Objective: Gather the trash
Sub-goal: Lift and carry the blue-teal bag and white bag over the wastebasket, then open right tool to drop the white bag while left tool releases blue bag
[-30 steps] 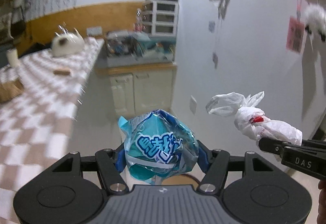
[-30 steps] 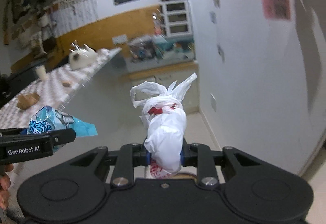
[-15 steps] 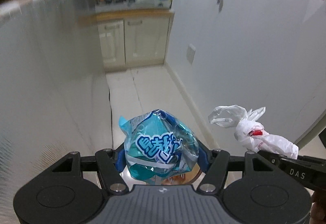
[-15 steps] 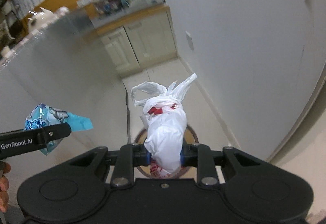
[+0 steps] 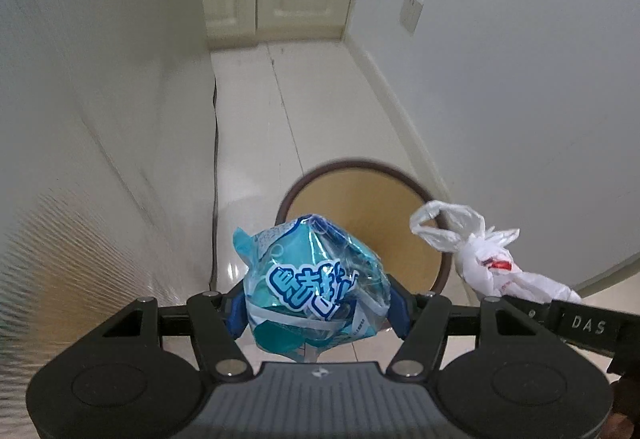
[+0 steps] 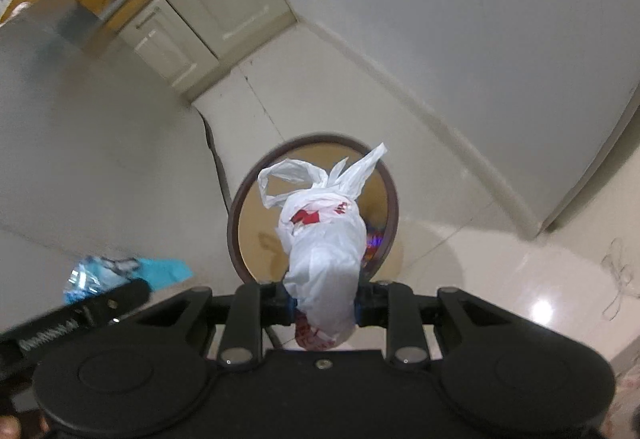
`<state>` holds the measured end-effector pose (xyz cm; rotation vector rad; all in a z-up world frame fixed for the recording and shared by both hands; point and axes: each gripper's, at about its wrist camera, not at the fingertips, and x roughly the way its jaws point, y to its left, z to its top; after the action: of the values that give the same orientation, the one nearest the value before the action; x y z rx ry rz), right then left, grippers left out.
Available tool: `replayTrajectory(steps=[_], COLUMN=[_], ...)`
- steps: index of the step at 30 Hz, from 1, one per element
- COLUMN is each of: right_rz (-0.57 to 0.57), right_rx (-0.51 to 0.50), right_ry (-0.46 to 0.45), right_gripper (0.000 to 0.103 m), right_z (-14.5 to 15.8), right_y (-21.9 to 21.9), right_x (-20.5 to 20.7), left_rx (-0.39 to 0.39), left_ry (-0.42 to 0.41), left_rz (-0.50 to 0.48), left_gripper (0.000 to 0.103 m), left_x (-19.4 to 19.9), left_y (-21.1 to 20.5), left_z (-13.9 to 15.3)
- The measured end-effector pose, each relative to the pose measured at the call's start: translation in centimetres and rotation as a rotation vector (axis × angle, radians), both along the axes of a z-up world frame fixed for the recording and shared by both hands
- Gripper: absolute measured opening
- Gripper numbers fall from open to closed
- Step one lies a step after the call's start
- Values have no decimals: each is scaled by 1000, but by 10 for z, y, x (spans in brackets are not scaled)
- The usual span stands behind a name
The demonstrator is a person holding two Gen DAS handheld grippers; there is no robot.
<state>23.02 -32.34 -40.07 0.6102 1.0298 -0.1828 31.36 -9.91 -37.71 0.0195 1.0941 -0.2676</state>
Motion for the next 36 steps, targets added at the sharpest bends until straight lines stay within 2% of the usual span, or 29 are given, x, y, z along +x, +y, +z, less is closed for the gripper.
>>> replayTrajectory(steps=[5,12,19,23,26,28,30,36], right_rz=[17,38,168,206,249,251,270,263], right_rx=[16,40,46,107,217,224,184,36], right_ry=[41,67,103,139,145,162,177,217], right_gripper=[26,26,26,26,33,39,57,59], right_z=[-33,-62,-92,-113,-127,-131,-131,-128], right_y=[3,-2,6,11,12,13,15,6], right_x=[23,61,95,113,122,123,123,123], left_rx=[-4,-25,-56,-63,-62,-62,-60,-70], left_ry=[57,92,95,84,86,95,102,114], left_rz=[-1,-1,73,91,101,102,95,61], left_gripper=[65,65,65,65,65,65,65,65], left_x=[15,40,53,58,56,53,53,63], left_y=[-5,-14,-4,-3,-2,-3,-5,-12], left_z=[-46,-92,-109,-108,-108,-108,-109,-117])
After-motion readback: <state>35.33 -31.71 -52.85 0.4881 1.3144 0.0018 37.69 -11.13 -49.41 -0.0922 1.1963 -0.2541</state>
